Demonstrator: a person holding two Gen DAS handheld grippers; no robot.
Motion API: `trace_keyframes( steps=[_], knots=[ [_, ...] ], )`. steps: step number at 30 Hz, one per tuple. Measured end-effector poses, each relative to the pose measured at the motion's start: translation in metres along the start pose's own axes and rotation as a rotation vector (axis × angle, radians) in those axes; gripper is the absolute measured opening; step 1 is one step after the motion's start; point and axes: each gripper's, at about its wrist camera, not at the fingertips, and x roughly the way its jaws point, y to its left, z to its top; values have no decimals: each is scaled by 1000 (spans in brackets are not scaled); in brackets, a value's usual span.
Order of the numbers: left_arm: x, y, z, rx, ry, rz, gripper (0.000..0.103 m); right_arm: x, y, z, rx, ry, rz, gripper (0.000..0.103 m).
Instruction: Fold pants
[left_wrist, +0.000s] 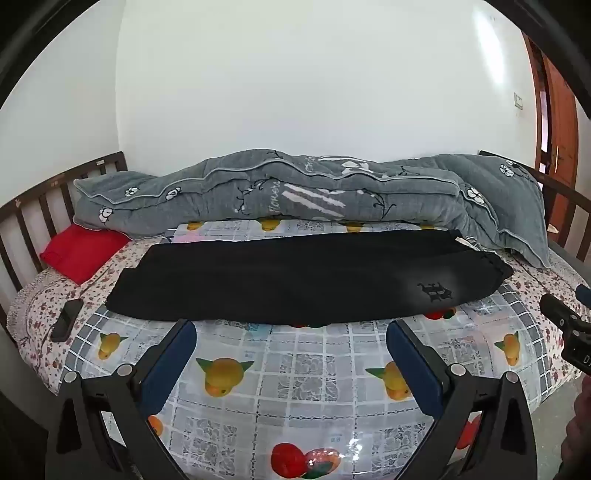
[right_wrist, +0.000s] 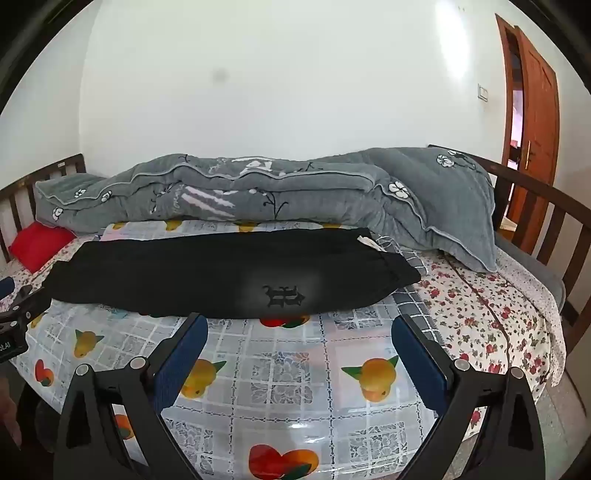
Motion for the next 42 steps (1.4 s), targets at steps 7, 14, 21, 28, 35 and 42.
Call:
trace_keyframes(
  steps=[7, 14, 21, 28, 35, 42],
  knots=[
    [-6, -10, 6, 9, -20, -9, 103, -6, 1, 3, 18, -9, 1, 98],
    [-12, 9, 4, -44, -37, -49, 103, -16, 7, 9, -18, -28, 5, 98],
    [-11, 14, 5, -69, -13, -60, 103, -19, 6, 9, -15, -32, 18, 98],
    [-8, 14, 1, -76, -4, -51, 103, -20, 8, 7, -18, -41, 16, 98],
    [-7, 15, 0, -79, 2, -55, 103, -23, 8, 7, -16, -45, 21, 98],
    [-7, 14, -3, -77, 1, -60, 103, -25, 8, 7, -15, -50, 19, 98]
  ],
)
